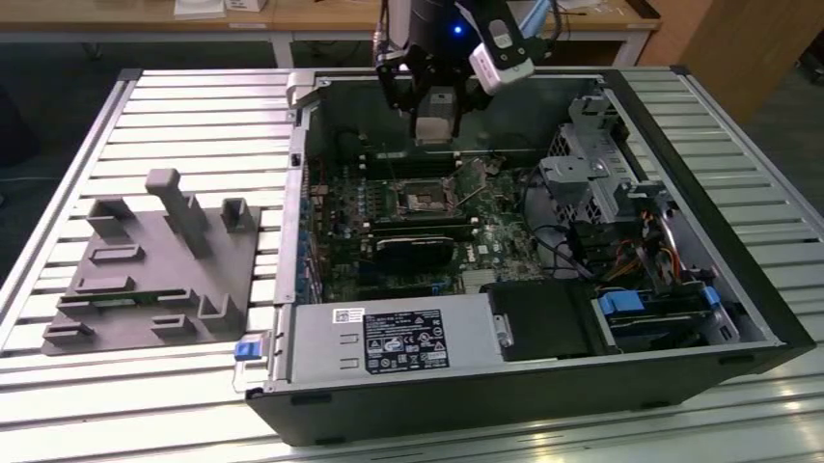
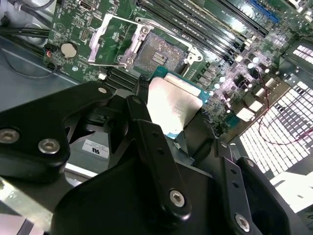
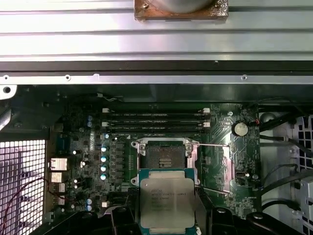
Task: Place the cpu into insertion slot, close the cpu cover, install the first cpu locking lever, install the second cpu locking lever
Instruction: 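Place the cpu into insertion slot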
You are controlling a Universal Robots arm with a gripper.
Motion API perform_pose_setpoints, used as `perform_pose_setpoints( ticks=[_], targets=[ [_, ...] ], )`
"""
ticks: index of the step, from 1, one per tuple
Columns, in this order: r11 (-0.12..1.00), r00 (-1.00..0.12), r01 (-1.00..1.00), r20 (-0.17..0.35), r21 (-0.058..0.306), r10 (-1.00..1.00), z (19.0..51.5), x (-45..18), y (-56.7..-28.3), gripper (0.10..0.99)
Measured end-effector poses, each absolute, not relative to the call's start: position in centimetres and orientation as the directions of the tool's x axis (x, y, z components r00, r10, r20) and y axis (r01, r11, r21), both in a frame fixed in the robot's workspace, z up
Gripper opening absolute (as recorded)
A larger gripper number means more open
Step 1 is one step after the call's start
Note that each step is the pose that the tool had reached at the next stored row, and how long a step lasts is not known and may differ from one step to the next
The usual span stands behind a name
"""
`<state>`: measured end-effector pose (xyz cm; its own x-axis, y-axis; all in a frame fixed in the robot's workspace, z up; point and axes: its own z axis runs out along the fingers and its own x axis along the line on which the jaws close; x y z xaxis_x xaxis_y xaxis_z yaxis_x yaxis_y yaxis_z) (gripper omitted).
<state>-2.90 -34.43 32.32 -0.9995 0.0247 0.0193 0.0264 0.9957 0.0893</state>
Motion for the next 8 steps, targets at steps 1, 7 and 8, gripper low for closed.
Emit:
perform_pose_setpoints(
  ticks=[1,7,8],
  targets=[
    [0.996,-1.0,0.026,0.019,0.089,0.025,32.2,-2.9,-34.4,0.537],
    [0.996,-1.0,0.026,0.019,0.089,0.025,31.2,-2.9,-34.4,0.537],
    [0.996,-1.0,0.026,0.019,0.089,0.025,31.1,-2.9,-34.4,0.537]
  ],
)
